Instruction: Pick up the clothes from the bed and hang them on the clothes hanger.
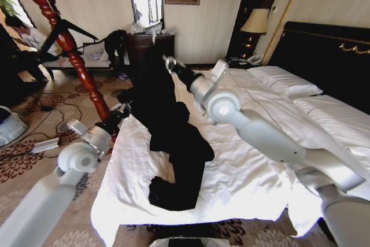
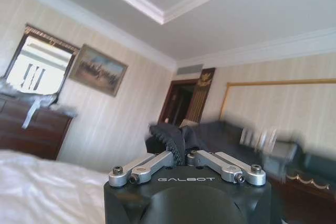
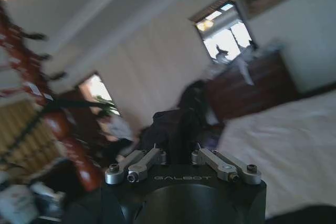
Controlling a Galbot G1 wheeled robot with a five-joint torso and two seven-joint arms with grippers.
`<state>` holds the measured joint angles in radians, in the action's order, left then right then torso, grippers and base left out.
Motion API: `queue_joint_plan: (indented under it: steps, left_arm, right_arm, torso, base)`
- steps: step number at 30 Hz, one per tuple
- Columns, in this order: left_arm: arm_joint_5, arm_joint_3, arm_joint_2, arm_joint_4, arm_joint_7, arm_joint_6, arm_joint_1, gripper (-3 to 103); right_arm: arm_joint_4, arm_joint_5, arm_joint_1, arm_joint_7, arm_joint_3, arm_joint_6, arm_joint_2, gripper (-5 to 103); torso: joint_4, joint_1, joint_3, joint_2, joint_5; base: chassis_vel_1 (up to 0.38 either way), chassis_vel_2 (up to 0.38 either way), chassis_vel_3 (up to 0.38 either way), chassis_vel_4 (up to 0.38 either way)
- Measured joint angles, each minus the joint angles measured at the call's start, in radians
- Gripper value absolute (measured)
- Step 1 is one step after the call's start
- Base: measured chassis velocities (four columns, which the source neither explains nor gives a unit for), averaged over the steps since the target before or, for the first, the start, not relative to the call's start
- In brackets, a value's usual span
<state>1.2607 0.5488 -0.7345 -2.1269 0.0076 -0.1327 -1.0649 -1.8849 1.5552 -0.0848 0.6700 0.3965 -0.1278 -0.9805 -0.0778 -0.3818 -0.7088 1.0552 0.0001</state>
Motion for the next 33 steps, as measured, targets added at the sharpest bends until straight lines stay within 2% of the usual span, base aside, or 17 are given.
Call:
queue_joint_plan:
  steps: [1, 2, 3, 4, 5, 6, 8, 11, 14, 17, 18, 22, 25, 27, 30, 31, 33]
  left_arm:
    - [0.021, 0.004, 0.005, 0.0, -0.029, -0.023, -0.003, 0]
    - [0.031, 0.004, 0.005, 0.002, -0.044, -0.035, -0.005, 0]
    - [0.031, 0.004, 0.005, 0.002, -0.044, -0.035, -0.005, 0]
    - [0.041, -0.002, -0.002, 0.016, -0.07, -0.051, -0.005, 0]
    - [0.044, -0.012, -0.019, 0.033, -0.087, -0.058, -0.002, 0]
    - [0.044, -0.02, -0.038, 0.047, -0.1, -0.061, 0.004, 0]
    - [0.045, -0.027, -0.06, 0.06, -0.111, -0.063, 0.011, 0]
    - [0.046, -0.05, -0.128, 0.091, -0.14, -0.066, 0.04, 0]
    - [0.036, -0.069, -0.162, 0.108, -0.15, -0.066, 0.062, 0]
    - [0.014, -0.094, -0.192, 0.133, -0.153, -0.066, 0.099, 0]
    - [0.01, -0.098, -0.199, 0.139, -0.153, -0.066, 0.109, 0]
    - [0.003, -0.103, -0.22, 0.161, -0.155, -0.066, 0.147, 0]
    - [0.003, -0.102, -0.225, 0.169, -0.158, -0.068, 0.16, 0]
    - [0.003, -0.1, -0.226, 0.178, -0.166, -0.072, 0.175, 0]
    - [0.003, -0.1, -0.229, 0.195, -0.172, -0.075, 0.203, 0]
    - [0.003, -0.1, -0.229, 0.195, -0.172, -0.075, 0.203, 0]
    - [0.007, -0.102, -0.233, 0.202, -0.178, -0.077, 0.22, 0]
  right_arm:
    - [0.031, -0.016, -0.032, 0.081, -0.006, -0.026, -0.012, 21]
    - [0.047, -0.023, -0.049, 0.119, -0.01, -0.037, -0.018, 21]
    - [0.047, -0.023, -0.049, 0.119, -0.01, -0.037, -0.018, 21]
    - [0.087, -0.053, -0.091, 0.186, -0.02, -0.05, -0.029, 27]
    - [0.119, -0.105, -0.127, 0.209, -0.029, -0.044, -0.031, 37]
    - [0.133, -0.16, -0.162, 0.205, -0.037, -0.029, -0.025, 37]
    - [0.133, -0.208, -0.201, 0.182, -0.048, -0.01, -0.013, 43]
    - [0.042, -0.264, -0.345, 0.123, -0.092, 0.027, 0.038, 59]
    - [-0.047, -0.29, -0.441, 0.072, -0.114, 0.038, 0.077, 65]
    - [-0.174, -0.342, -0.564, -0.075, -0.121, 0.056, 0.142, 81]
    - [-0.192, -0.357, -0.581, -0.106, -0.111, 0.058, 0.152, 81]
    - [-0.214, -0.399, -0.59, -0.156, -0.023, 0.06, 0.141, 96]
    - [-0.207, -0.397, -0.568, -0.157, 0.025, 0.057, 0.116, 99]
    - [-0.187, -0.379, -0.522, -0.129, 0.101, 0.028, 0.068, 100]
    - [-0.17, -0.369, -0.472, -0.002, 0.191, -0.06, -0.004, 100]
    - [-0.17, -0.369, -0.472, -0.002, 0.191, -0.06, -0.004, 100]
    - [-0.159, -0.365, -0.453, 0.085, 0.232, -0.114, -0.058, 100]
  torso:
    - [0.0, 0.0, 0.0, 0.0, 0.0]
    - [0.0001, 0.0, 0.0, 0.0, 0.0]
    - [0.0001, 0.0, 0.0, 0.0, 0.0]
    - [0.0002, 0.0, 0.0, 0.0, 0.0002]
    - [0.0003, 0.0, 0.0, 0.0, 0.0]
    - [0.0004, 0.0, 0.0, 0.0, -0.0002]
    - [0.0002, 0.0, 0.0, 0.0, -0.0002]
    - [-0.0007, 0.0, 0.0, 0.0, 0.0001]
    - [-0.0006, 0.0, 0.0, 0.0, 0.0001]
    - [-0.0004, 0.0, 0.0, 0.0, 0.0]
    - [-0.0006, 0.0, 0.0, 0.0, -0.0001]
    - [-0.0001, 0.0, 0.0, 0.0, -0.0001]
    - [0.0002, 0.0, 0.0, 0.0, -0.0003]
    - [0.0003, 0.0, 0.0, 0.0, -0.0003]
    - [0.0002, 0.0, 0.0, 0.0, -0.0005]
    - [0.0002, 0.0, 0.0, 0.0, -0.0005]
    - [-0.0002, 0.0, 0.0, 0.0, -0.0004]
  base:
    - [0.0, 0.0, 0.0, 0.0]
    - [0.0, 0.0, 0.0, 0.0]
    - [0.0, 0.0, 0.0, 0.0]
    - [0.0, 0.0, 0.0, 0.0]
    - [0.0, 0.0, 0.0, 0.0]
    - [0.0, 0.0, 0.0, 0.0]
    - [0.0, 0.0, 0.0, 0.0]
    - [0.0, 0.0, 0.0, 0.0]
    - [0.0, 0.0, 0.0, 0.0]
    - [0.0, 0.0, 0.0, 0.0]
    - [0.0, 0.0, 0.0, 0.0]
    - [0.0, 0.0, 0.0, 0.0]
    - [0.0, 0.0, 0.0, 0.0]
    - [0.0, 0.0, 0.0, 0.0]
    - [0.0, 0.0, 0.0, 0.0]
    - [0.0, 0.0, 0.0, 0.0]
    - [0.0, 0.0, 0.0, 0.0]
